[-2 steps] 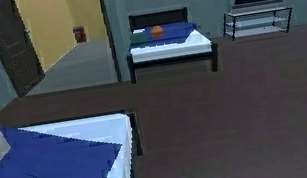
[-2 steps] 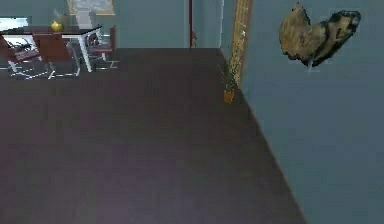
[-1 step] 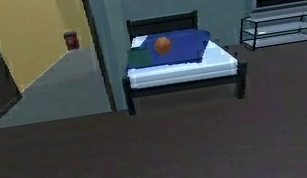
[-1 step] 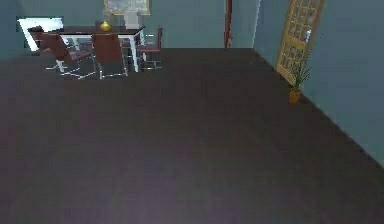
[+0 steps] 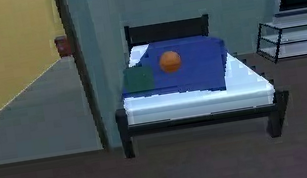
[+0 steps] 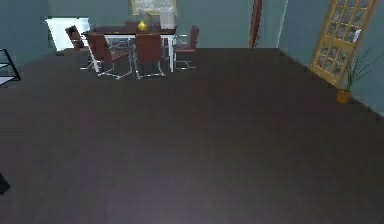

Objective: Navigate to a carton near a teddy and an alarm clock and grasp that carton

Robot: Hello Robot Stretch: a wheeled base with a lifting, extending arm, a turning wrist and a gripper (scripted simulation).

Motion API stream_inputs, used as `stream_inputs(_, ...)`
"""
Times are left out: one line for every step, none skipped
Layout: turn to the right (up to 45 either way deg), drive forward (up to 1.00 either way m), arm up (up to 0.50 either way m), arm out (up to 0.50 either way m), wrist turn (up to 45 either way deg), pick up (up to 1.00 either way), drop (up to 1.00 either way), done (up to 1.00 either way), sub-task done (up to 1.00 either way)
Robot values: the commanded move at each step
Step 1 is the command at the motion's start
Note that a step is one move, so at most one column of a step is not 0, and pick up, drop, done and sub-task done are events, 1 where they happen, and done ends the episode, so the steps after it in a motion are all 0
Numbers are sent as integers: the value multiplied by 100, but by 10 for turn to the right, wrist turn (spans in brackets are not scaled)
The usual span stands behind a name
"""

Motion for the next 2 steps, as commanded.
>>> stream_inputs(-390,0,0,0,0,0,0,0,0)
stream_inputs(0,15,0,0,0,0,0,0,0)
